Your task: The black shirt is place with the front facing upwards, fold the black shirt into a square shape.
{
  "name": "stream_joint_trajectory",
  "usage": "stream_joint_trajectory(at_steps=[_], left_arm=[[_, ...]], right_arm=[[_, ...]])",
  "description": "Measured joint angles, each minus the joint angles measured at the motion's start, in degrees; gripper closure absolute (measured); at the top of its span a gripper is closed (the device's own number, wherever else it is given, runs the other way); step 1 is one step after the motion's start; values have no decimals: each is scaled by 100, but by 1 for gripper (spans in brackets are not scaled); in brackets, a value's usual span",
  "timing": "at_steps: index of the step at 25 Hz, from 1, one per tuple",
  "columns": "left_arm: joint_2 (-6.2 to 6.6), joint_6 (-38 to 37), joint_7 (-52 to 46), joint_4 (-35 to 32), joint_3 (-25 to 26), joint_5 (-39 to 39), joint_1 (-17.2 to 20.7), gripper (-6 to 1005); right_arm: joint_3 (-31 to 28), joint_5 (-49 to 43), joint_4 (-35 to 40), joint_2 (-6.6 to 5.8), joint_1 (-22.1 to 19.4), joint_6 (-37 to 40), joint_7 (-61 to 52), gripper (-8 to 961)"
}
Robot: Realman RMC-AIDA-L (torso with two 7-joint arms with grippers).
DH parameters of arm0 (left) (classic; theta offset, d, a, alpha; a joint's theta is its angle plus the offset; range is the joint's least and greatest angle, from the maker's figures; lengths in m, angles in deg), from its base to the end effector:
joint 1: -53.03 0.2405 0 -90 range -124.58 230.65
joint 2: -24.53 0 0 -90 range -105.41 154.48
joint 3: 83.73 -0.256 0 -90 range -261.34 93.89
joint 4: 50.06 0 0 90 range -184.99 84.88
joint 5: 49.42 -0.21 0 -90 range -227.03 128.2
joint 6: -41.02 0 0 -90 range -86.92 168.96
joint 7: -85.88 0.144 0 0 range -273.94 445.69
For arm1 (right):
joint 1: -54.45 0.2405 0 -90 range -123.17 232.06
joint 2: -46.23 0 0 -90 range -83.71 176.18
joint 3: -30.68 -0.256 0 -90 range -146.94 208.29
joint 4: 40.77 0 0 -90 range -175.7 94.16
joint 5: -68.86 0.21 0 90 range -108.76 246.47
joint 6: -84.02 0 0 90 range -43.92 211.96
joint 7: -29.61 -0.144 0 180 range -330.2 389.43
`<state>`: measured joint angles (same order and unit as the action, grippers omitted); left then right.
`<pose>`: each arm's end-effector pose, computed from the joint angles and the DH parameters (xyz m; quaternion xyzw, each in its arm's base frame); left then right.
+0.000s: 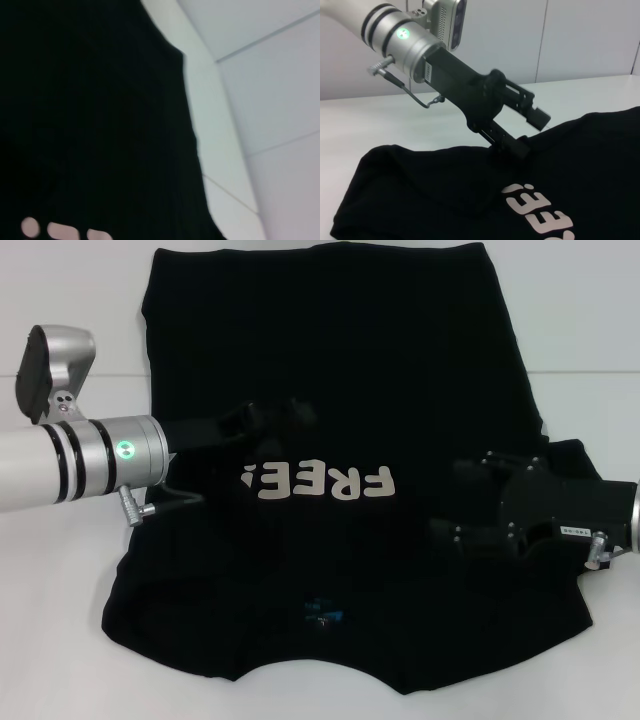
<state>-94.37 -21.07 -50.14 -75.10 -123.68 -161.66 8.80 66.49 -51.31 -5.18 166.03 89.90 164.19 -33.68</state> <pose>-0.2284 0.4145 -0.0312 -0.6907 -0.6517 -0.2899 0.1190 0.2575 0.3619 -0.0092 -0.9599 0.0876 0.1733 0.2022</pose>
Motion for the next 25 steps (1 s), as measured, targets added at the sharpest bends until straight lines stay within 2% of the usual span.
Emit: stream_joint_trajectory(at_steps=[4,8,10,12,16,20,25], left_arm=[[154,-385,99,-9,57,362,275,202],[476,-865,274,-8,102,560,720,201],[594,-1084,416,-19,99,540,890,201],[656,-1115,476,-42,129,506,1060,201],[604,-458,468,-28,202,472,1158,200],[427,424,533,17,-150,458,977,200],[252,1077,543,18,-592,444,756,201]], right_arm=[[-31,6,1,-1,-25,-34,-10,68],[-218,11,62,-16,-56,-41,-260,68],[-301,11,119,-52,-66,-43,-554,68],[-329,12,177,-93,-80,-45,-845,68],[-340,12,228,-116,-126,-48,-975,68],[-344,5,290,-69,-142,-34,-962,69],[-332,-9,304,-54,-157,-7,-963,69]])
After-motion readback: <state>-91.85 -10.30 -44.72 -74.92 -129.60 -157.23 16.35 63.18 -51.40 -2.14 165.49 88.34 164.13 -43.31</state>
